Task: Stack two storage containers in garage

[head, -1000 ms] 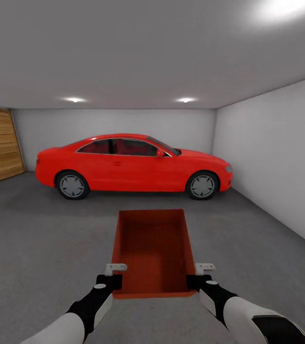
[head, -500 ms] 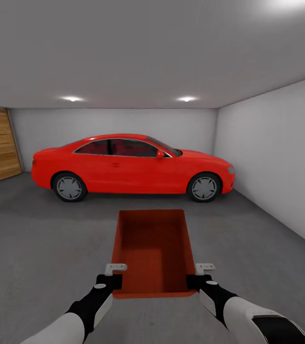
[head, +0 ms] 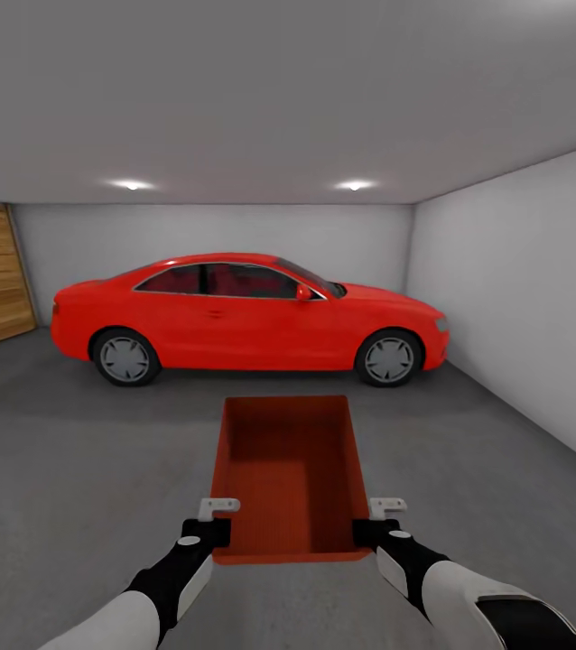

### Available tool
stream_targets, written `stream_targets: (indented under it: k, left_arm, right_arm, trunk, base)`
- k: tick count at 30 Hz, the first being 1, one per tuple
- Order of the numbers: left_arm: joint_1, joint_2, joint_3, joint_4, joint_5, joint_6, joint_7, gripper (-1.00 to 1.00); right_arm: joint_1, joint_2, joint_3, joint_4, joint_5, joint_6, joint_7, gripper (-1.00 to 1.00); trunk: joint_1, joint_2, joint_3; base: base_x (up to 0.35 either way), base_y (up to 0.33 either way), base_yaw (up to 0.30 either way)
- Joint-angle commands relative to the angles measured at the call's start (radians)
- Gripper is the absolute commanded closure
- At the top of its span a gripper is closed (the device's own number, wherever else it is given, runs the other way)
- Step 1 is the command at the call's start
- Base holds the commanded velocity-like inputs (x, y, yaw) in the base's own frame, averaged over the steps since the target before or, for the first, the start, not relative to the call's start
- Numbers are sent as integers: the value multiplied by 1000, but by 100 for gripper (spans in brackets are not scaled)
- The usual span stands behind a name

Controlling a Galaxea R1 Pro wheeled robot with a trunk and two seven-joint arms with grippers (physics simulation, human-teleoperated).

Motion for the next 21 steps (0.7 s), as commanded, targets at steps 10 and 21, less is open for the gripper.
stream_targets:
  k: [10,21]
  left_arm:
    - [-1,1,17,-6,-14,5,16,100]
    - [-1,1,17,-6,-14,5,16,100]
  right_arm:
    - [0,-3,-21,4,-8,-1,-20,100]
    - [0,0,-21,4,-8,3,-41,100]
  trunk:
    - [1,-1,0]
    - [1,-1,5]
  base:
    - [321,0,-10]
    - [321,0,-255]
